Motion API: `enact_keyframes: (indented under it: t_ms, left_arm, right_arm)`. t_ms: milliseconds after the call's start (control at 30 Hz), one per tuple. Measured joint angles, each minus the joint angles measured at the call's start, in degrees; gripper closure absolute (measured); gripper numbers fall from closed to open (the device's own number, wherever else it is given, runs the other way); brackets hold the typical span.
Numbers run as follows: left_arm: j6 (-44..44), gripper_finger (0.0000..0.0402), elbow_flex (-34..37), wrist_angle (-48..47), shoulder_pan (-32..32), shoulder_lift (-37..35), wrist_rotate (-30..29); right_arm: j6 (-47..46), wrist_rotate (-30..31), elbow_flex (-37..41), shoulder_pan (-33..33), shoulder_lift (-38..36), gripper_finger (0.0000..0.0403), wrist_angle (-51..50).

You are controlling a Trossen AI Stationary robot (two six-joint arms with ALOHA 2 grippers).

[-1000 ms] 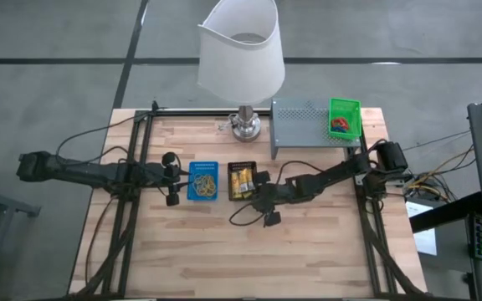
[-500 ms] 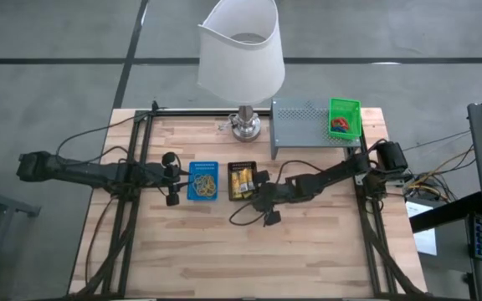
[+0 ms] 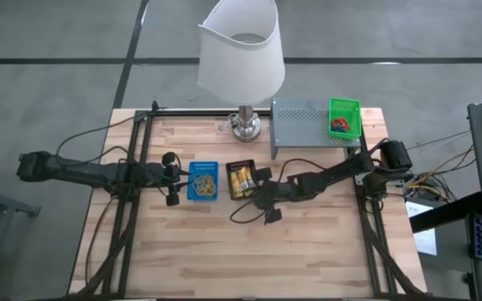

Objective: Pick & Place Office Desk Supplies
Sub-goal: Put the black bin on the shelf

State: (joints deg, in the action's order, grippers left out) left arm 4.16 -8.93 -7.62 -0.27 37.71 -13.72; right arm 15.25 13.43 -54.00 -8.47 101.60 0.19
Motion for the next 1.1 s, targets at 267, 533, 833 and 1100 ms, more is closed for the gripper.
enact_keyframes:
  t_ms: [267, 533, 833, 1100]
  left_arm:
    - [0.0, 0.0259, 0.0, 0.0, 0.0, 0.0, 0.0]
    - [0.0, 0.0258, 0.0, 0.0, 0.0, 0.0, 0.0]
    - [0.0, 0.0258, 0.0, 0.0, 0.0, 0.0, 0.0]
    - [0.0, 0.0258, 0.0, 0.0, 0.0, 0.0, 0.0]
  right_arm:
    - [-3.9, 0.3, 0.0, 0.0, -3.9, 0.0389, -4.5]
    - [-8.4, 8.2, 0.0, -1.4, -6.4, 0.0390, -11.3]
    - [-10.6, 15.9, 0.0, -6.5, -6.5, 0.0390, -13.7]
    - [-11.9, 23.3, -3.9, -11.6, -6.7, 0.0390, -23.1]
